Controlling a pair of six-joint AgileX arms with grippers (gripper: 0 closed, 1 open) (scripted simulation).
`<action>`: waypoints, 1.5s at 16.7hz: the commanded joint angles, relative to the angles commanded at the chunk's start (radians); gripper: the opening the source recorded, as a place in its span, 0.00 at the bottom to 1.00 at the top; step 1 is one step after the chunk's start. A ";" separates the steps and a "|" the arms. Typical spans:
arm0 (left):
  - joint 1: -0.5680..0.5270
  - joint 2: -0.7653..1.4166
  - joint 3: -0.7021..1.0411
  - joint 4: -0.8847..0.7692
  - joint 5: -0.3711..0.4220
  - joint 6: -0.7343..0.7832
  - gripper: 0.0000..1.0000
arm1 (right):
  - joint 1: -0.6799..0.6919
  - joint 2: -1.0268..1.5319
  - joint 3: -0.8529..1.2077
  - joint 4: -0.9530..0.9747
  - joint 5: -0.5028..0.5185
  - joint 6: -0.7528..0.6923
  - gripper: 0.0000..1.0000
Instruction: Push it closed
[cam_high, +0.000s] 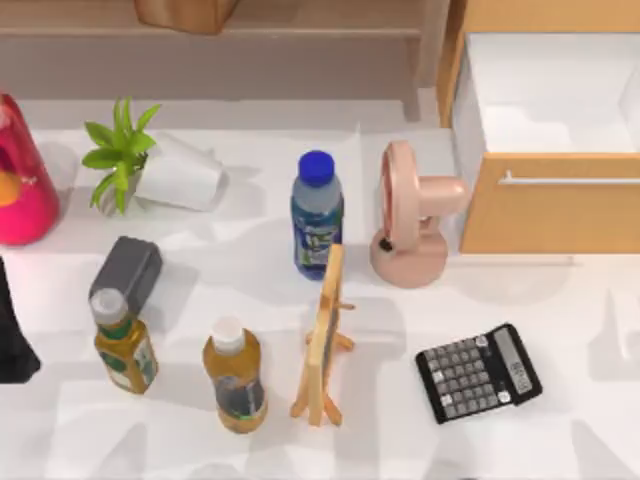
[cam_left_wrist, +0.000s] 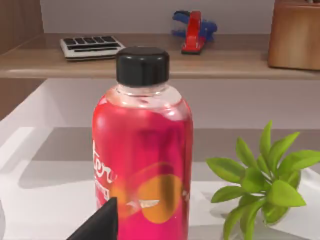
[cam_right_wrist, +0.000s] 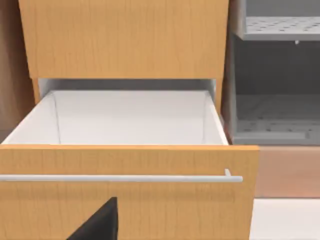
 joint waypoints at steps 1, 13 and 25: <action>0.000 0.000 0.000 0.000 0.000 0.000 1.00 | 0.000 0.000 0.000 0.000 0.000 0.000 1.00; 0.000 0.000 0.000 0.000 0.000 0.000 1.00 | -0.495 0.578 0.294 0.287 -0.512 0.016 1.00; 0.000 0.000 0.000 0.000 0.000 0.000 1.00 | -0.769 0.879 0.448 0.441 -0.764 0.017 1.00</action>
